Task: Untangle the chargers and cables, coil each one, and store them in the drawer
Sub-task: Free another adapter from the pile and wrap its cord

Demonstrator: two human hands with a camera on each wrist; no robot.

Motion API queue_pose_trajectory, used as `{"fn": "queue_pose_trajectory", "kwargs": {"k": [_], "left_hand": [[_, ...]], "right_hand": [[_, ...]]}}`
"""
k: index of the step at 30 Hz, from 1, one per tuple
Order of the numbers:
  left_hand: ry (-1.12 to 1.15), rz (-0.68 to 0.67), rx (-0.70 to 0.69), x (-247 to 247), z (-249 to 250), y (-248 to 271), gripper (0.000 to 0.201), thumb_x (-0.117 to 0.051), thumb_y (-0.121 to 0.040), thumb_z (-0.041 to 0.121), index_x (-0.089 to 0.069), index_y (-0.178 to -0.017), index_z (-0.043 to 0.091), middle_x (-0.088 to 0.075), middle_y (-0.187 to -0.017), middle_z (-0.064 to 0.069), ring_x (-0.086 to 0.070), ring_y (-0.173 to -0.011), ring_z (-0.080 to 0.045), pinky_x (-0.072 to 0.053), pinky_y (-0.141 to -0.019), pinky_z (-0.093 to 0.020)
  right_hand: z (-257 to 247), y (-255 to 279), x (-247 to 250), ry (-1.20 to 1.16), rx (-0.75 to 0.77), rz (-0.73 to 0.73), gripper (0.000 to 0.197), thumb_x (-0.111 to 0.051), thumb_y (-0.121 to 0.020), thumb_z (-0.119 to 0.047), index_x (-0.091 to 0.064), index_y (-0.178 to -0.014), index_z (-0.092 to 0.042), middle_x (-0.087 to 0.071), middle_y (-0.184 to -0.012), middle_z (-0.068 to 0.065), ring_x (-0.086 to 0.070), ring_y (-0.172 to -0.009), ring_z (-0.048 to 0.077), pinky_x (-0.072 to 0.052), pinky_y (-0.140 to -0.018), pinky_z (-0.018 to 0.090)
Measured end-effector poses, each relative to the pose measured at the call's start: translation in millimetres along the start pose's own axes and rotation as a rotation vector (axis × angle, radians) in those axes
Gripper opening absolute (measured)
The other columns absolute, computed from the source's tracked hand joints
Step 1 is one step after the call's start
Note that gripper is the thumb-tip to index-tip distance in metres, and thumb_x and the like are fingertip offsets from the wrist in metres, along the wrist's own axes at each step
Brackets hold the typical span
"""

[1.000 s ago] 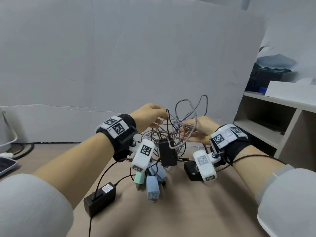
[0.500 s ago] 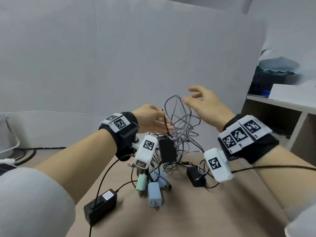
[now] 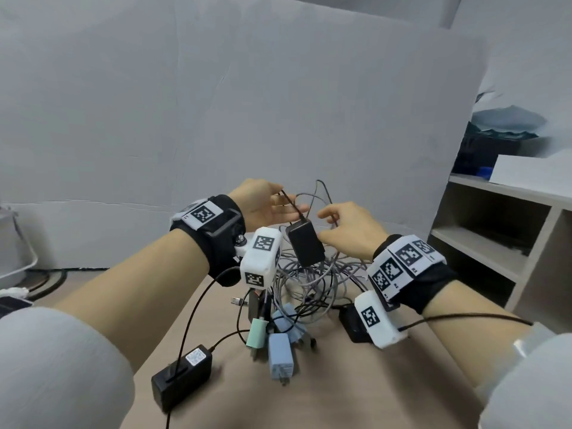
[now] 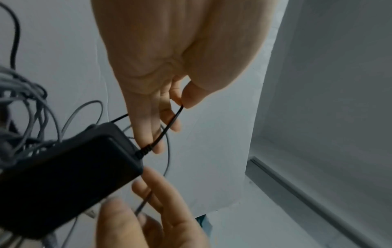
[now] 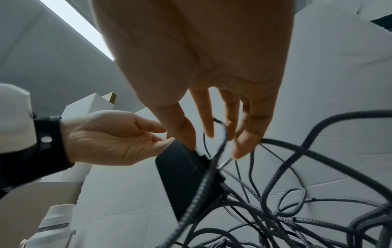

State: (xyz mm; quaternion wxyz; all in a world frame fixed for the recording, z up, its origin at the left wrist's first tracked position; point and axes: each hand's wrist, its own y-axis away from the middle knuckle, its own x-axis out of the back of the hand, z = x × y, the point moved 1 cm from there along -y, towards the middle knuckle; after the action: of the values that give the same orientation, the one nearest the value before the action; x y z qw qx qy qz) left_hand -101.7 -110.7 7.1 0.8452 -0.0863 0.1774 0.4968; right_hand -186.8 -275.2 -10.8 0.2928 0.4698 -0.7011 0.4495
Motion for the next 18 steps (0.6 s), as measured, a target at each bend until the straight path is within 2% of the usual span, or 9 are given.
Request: {"fn": "queue_pose_trajectory", "kwargs": {"k": [2,4,6,8,9,11,14,16,18], "left_hand": [[-0.087,0.005,-0.014,4.3,2.5,1.9,0.010,-0.039,-0.105,0.008,-0.046,-0.100,0.001,-0.049,-0.071,-0.010,-0.071,-0.067,-0.034,-0.061,-0.062,-0.041],[-0.237,-0.008,-0.051,7.7,4.5,4.5,0.015,-0.041,-0.105,0.009,-0.052,-0.095,0.005,-0.041,-0.064,-0.005,-0.059,-0.057,-0.024,-0.058,-0.069,-0.038],[-0.392,-0.046,-0.112,8.5,5.1,8.0,0.024,-0.042,-0.106,0.010,-0.057,-0.089,0.008,-0.035,-0.064,-0.002,-0.046,-0.057,-0.019,-0.055,-0.074,-0.035],[-0.491,-0.058,-0.162,6.7,7.3,10.5,0.024,-0.043,-0.106,0.010,-0.058,-0.087,0.009,-0.035,-0.066,-0.001,-0.039,-0.056,-0.016,-0.052,-0.068,-0.031],[-0.530,-0.051,-0.182,5.1,8.8,11.8,0.023,-0.045,-0.106,0.010,-0.058,-0.087,0.010,-0.036,-0.066,-0.001,-0.036,-0.055,-0.015,-0.049,-0.062,-0.028],[-0.583,-0.038,-0.217,0.1,13.0,14.4,0.021,-0.047,-0.105,0.011,-0.060,-0.090,0.007,-0.034,-0.064,0.000,-0.031,-0.052,-0.013,-0.037,-0.052,-0.025],[-0.626,-0.021,-0.275,-8.2,21.6,23.5,0.019,-0.054,-0.102,0.015,-0.063,-0.092,0.002,-0.030,-0.061,0.001,-0.027,-0.051,-0.013,-0.027,-0.053,-0.028],[-0.640,-0.006,-0.346,-10.8,27.2,30.1,0.018,-0.060,-0.100,0.017,-0.062,-0.089,0.003,-0.030,-0.062,0.001,-0.027,-0.052,-0.012,-0.025,-0.051,-0.026],[-0.650,0.012,-0.414,-10.4,30.6,34.9,0.018,-0.064,-0.097,0.018,-0.061,-0.087,0.005,-0.032,-0.063,0.002,-0.027,-0.051,-0.012,-0.023,-0.048,-0.023]], "right_hand": [[6.3,-4.8,-1.2,-0.030,-0.069,-0.013,0.040,-0.067,-0.087,-0.021,-0.065,-0.127,-0.014,-0.065,-0.124,0.004,-0.062,-0.111,0.022,-0.051,-0.101,0.040],[11.3,-9.3,2.0,-0.189,-0.113,0.104,0.017,-0.067,-0.085,-0.019,-0.073,-0.101,-0.017,-0.072,-0.104,0.003,-0.067,-0.095,0.023,-0.056,-0.094,0.046],[11.3,-11.3,10.8,-0.350,-0.145,0.316,0.006,-0.066,-0.084,-0.017,-0.069,-0.081,-0.021,-0.072,-0.091,0.001,-0.067,-0.091,0.021,-0.056,-0.088,0.040],[4.7,-12.6,18.2,-0.469,-0.116,0.459,0.008,-0.066,-0.083,-0.016,-0.067,-0.082,-0.023,-0.071,-0.093,-0.003,-0.066,-0.093,0.017,-0.053,-0.086,0.032],[-1.7,-12.5,19.4,-0.519,-0.068,0.470,0.010,-0.066,-0.083,-0.014,-0.067,-0.085,-0.023,-0.070,-0.094,-0.004,-0.066,-0.093,0.014,-0.054,-0.087,0.031],[-18.8,-12.2,14.9,-0.569,0.037,0.406,0.018,-0.066,-0.083,-0.010,-0.069,-0.098,-0.021,-0.070,-0.099,-0.004,-0.066,-0.094,0.011,-0.055,-0.088,0.030],[-33.5,-15.7,-6.1,-0.530,0.063,0.152,0.040,-0.066,-0.086,-0.008,-0.060,-0.125,-0.016,-0.065,-0.113,-0.001,-0.063,-0.099,0.012,-0.053,-0.082,0.027],[-29.0,-18.9,-21.6,-0.515,-0.002,0.046,0.040,-0.065,-0.088,-0.006,-0.058,-0.127,-0.012,-0.066,-0.115,0.007,-0.064,-0.096,0.018,-0.050,-0.078,0.029],[-16.9,-20.2,-36.8,-0.434,-0.041,-0.051,0.025,-0.066,-0.091,-0.009,-0.066,-0.117,-0.008,-0.070,-0.109,0.012,-0.064,-0.087,0.019,-0.048,-0.076,0.027]]}}
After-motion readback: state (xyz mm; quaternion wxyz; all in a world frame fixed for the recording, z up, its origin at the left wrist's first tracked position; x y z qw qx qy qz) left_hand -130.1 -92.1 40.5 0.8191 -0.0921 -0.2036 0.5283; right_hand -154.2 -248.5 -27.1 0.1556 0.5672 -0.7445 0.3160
